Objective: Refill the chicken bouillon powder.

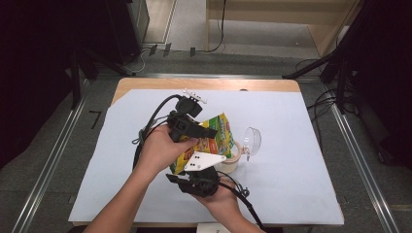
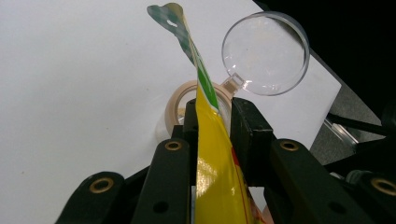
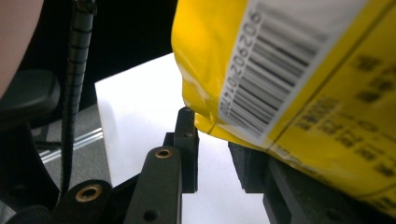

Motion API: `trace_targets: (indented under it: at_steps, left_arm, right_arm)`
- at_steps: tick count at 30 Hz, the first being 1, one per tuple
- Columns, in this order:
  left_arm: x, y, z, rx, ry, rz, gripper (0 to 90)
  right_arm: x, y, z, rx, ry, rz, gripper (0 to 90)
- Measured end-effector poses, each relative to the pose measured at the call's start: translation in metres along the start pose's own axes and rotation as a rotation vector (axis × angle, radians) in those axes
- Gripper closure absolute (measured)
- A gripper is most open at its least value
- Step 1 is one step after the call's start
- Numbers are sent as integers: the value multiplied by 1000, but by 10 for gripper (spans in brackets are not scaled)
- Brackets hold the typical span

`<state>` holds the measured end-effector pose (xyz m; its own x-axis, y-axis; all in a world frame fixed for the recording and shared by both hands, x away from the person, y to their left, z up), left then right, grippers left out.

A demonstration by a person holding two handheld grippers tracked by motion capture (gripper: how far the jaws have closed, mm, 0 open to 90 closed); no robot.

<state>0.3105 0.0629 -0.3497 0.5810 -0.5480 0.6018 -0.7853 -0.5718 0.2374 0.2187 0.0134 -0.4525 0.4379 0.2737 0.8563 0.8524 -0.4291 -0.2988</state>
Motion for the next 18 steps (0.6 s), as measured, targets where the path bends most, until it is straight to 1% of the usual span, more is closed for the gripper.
trace_targets:
  at_steps: [7, 13, 18]
  left_arm:
    - [0, 2, 0, 1, 0, 4, 767]
    - [0, 1, 0, 2, 0, 2, 765]
    - [1, 2, -2, 3, 8, 6, 763]
  right_arm:
    - [0, 0, 0, -2, 3, -2, 748]
    - [0, 0, 0, -4, 0, -7, 747]
    - [1, 0, 0, -5, 5, -12, 747]
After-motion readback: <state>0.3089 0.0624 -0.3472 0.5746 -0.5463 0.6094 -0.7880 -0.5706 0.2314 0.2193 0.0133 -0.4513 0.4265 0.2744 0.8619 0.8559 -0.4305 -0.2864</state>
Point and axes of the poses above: each handheld gripper's, and its own axes: z roughly forward along the jaws, x roughly out of its top, y roughly to its right, the point moved 3 cm from there along z, roughly forward along the jaws, and after that the axes turned 6 degrees about z, right-handed, at the moved point
